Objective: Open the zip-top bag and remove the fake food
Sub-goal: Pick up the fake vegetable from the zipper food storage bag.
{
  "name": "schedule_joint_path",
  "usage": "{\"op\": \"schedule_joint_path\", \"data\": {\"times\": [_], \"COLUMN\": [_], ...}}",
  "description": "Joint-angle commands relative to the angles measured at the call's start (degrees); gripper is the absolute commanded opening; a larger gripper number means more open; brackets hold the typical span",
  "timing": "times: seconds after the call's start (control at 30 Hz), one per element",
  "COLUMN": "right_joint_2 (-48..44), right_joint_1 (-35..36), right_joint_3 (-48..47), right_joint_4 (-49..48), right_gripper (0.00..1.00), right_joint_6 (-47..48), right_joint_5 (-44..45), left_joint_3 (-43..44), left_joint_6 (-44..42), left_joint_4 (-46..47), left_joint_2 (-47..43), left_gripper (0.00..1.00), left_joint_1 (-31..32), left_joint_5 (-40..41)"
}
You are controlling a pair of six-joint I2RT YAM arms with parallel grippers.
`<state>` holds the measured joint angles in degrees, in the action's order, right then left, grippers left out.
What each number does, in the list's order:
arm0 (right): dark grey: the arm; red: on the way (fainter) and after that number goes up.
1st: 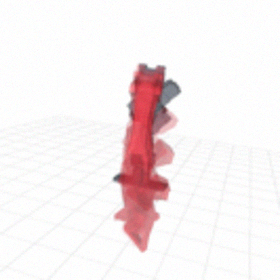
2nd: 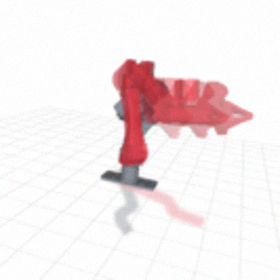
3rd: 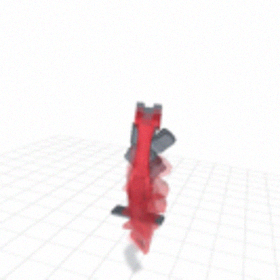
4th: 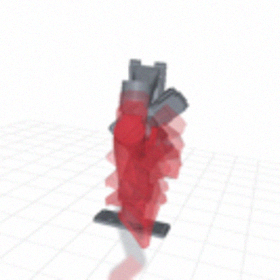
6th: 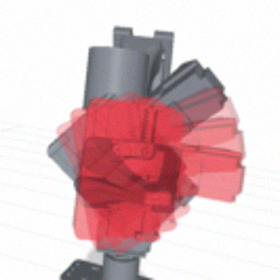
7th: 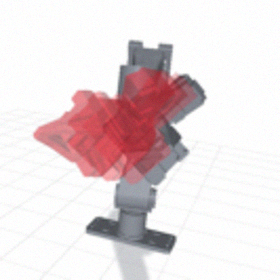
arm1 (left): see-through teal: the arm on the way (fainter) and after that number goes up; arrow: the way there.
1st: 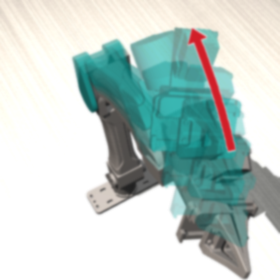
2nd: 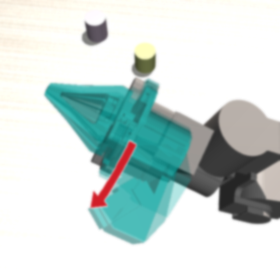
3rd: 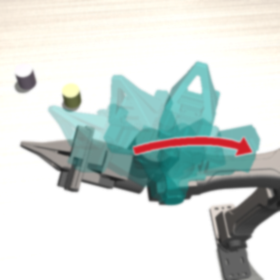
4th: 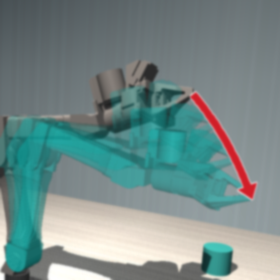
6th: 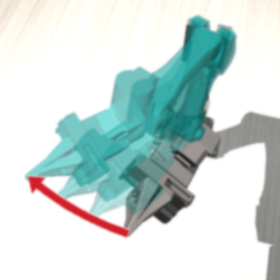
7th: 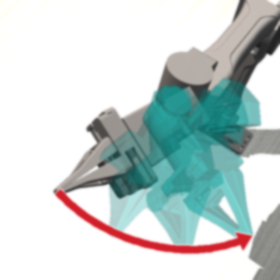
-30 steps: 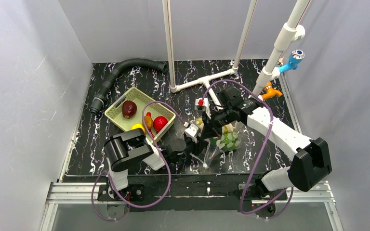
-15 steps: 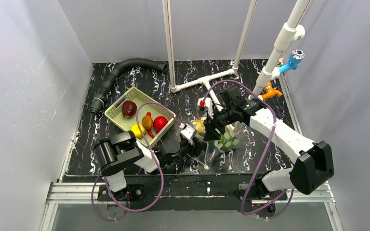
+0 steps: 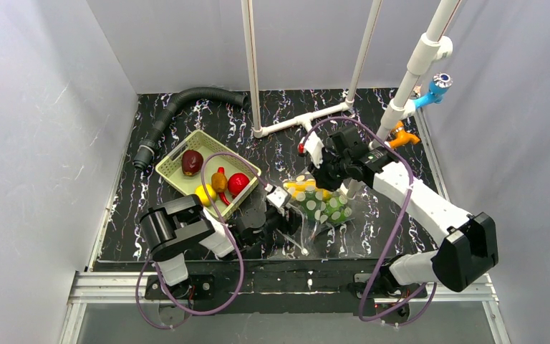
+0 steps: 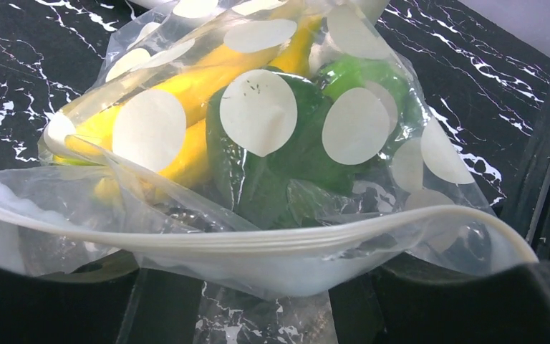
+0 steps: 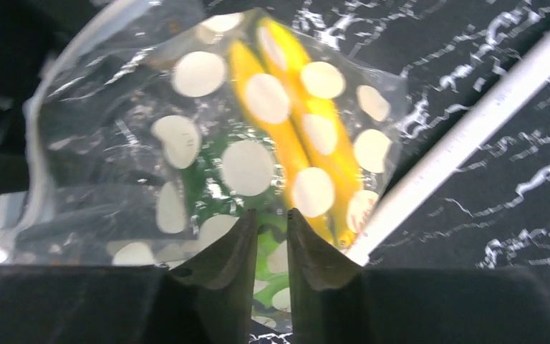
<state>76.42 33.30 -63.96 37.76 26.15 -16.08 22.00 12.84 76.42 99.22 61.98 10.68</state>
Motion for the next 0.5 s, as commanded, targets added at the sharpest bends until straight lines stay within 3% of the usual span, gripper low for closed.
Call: {"op": "schedule_joint_path", "data": {"times": [0.0,0.3,0.47], "right_joint_2": [2.67,12.85,15.25], "right_joint_1": [-0.52,0.45,1.92], "right_joint_3": [-1.64,-3.92,-4.91], "right_joint_4": [-6.10,-5.26,0.14], "right_gripper": [0.25,0.20,0.17], "right_joint_6": [-3.04,-3.30,-0.91], "right_joint_5": [11.54,14.18,5.85], "left_joint_3": [0.67,3.10,4.35], "left_joint_6": [-1.14,-0.96,-0.43], "left_joint_4": [2.62,3.32,4.79], "left_joint_2": [0.83,3.92,6.13], "left_gripper": [0.55,0.69,0.75], "left_joint_1": [-0.45,-0.92,-2.08], "left_joint_5": [0.03,-1.36,-2.18]}}
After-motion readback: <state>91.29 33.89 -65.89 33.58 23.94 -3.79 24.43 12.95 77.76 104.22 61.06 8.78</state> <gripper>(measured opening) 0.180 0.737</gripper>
